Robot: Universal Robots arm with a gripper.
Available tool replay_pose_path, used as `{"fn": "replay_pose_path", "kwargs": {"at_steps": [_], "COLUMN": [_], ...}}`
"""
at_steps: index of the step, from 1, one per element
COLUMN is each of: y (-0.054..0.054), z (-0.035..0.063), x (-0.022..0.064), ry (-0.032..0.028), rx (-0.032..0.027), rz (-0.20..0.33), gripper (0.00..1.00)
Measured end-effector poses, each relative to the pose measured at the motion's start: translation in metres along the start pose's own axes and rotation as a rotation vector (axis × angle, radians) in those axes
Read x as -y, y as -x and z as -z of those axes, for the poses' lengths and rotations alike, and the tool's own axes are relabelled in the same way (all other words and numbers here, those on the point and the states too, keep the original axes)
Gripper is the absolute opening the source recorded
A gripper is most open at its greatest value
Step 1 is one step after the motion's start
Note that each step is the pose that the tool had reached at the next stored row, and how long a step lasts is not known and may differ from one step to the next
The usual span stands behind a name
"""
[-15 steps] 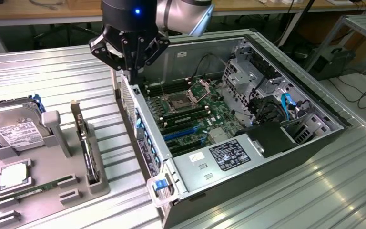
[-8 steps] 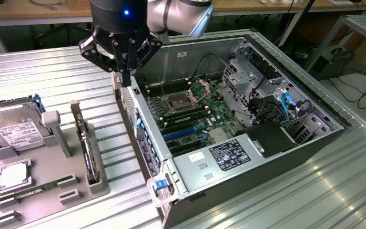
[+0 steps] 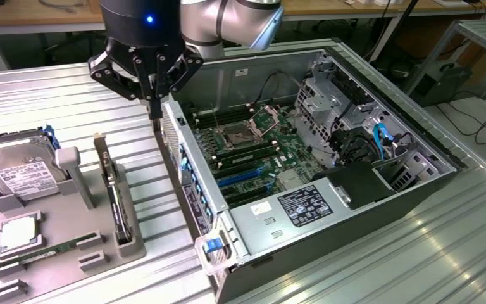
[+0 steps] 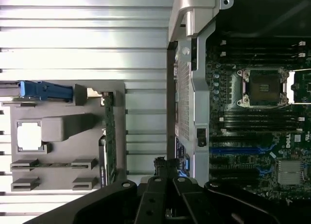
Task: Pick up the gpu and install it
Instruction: 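Reach for the gpu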
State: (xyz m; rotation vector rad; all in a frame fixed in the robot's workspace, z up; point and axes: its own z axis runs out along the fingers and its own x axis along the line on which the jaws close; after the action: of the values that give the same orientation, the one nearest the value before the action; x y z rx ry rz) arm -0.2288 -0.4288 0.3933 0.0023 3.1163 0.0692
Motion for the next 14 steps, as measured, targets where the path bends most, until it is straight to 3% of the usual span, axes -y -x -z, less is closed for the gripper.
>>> {"fn": "replay_pose_path", "kwargs": {"at_steps": [14], "y": [-0.028], "z": [0.0010], "x": [0.0073], "ry": [0.0001], "rx": [-0.0001], "rz": [0.003], "gripper": [0.11]}}
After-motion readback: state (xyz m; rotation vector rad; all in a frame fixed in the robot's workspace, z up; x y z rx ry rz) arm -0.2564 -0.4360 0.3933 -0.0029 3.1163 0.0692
